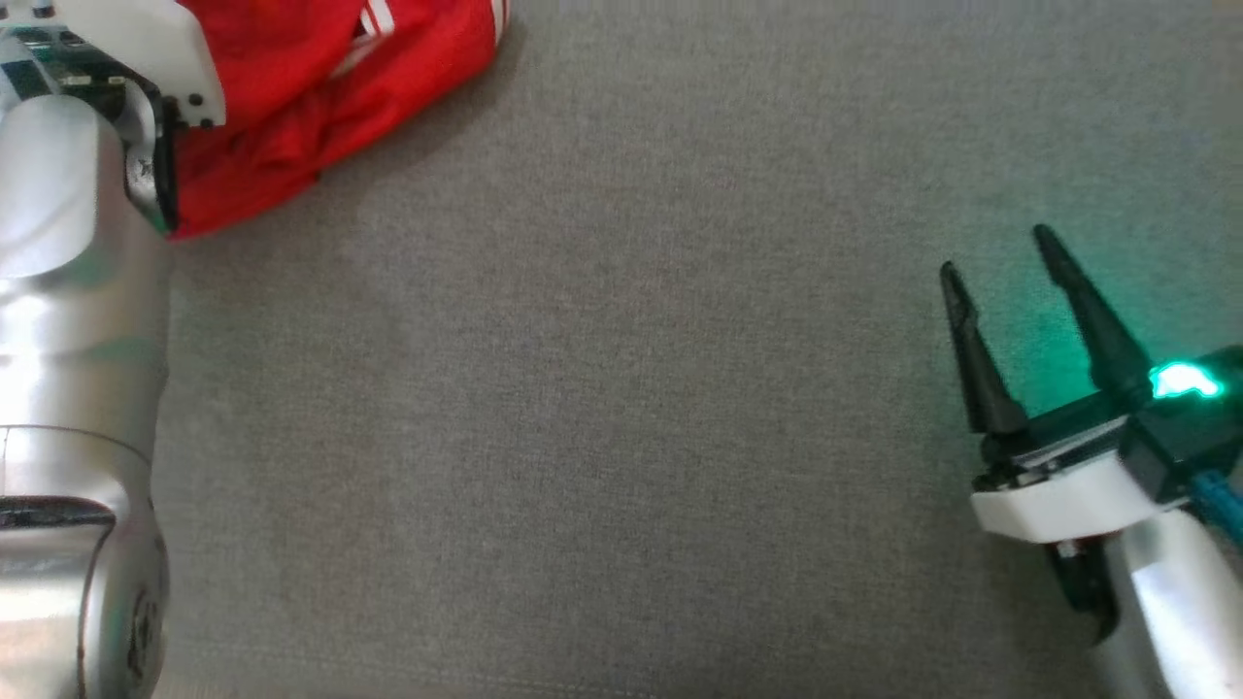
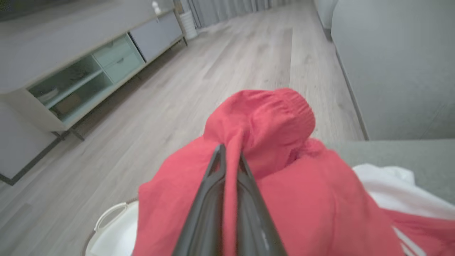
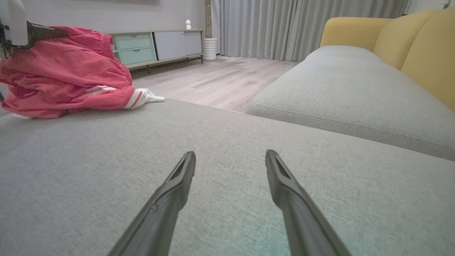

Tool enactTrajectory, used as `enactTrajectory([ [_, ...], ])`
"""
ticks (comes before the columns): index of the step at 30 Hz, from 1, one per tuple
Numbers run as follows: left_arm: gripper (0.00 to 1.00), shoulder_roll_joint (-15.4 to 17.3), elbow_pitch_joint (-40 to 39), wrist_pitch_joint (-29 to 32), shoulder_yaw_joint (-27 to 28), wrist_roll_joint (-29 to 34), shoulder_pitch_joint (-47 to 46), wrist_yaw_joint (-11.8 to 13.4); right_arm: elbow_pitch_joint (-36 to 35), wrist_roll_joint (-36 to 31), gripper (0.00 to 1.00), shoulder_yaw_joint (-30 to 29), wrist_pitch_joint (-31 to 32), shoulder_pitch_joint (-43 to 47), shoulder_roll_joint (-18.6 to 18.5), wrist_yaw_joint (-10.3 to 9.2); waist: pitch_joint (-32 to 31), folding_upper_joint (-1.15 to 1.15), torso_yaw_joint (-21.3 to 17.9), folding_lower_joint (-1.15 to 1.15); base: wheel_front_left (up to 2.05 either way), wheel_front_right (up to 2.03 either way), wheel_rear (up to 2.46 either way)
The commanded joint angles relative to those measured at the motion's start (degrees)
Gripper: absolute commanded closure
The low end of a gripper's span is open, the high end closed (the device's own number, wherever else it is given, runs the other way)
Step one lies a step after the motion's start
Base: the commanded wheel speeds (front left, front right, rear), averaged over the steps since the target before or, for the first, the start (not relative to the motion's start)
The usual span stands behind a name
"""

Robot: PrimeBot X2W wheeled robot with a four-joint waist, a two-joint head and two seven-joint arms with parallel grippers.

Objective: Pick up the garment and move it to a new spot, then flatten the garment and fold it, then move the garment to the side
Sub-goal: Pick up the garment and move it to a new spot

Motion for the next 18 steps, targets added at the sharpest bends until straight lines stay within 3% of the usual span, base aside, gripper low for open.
enactTrajectory([
  [1,1.0,3.86,-2.14,-2.28,0.99,-0.14,-0.95,0.46,-1.0,0.22,0.0,1.46,-0.61,0.45,0.97,0.42,-4.07,0.0,-0.67,0.0,0.0,0.0,0.0],
  [12,1.0,2.11,-6.53,-6.26,-4.46,1.78,-5.47,-5.37,1.79,-0.19,0.0,1.5,-0.61,3.17,8.38,0.42,-16.04,0.0,-6.02,0.0,0.0,0.0,0.0],
  [18,1.0,-0.86,-11.26,-7.04,-7.31,0.79,-6.1,-9.28,2.52,-0.28,0.0,2.06,-0.61,4.37,10.76,0.42,-20.53,0.0,-13.13,0.0,0.0,0.0,0.0],
])
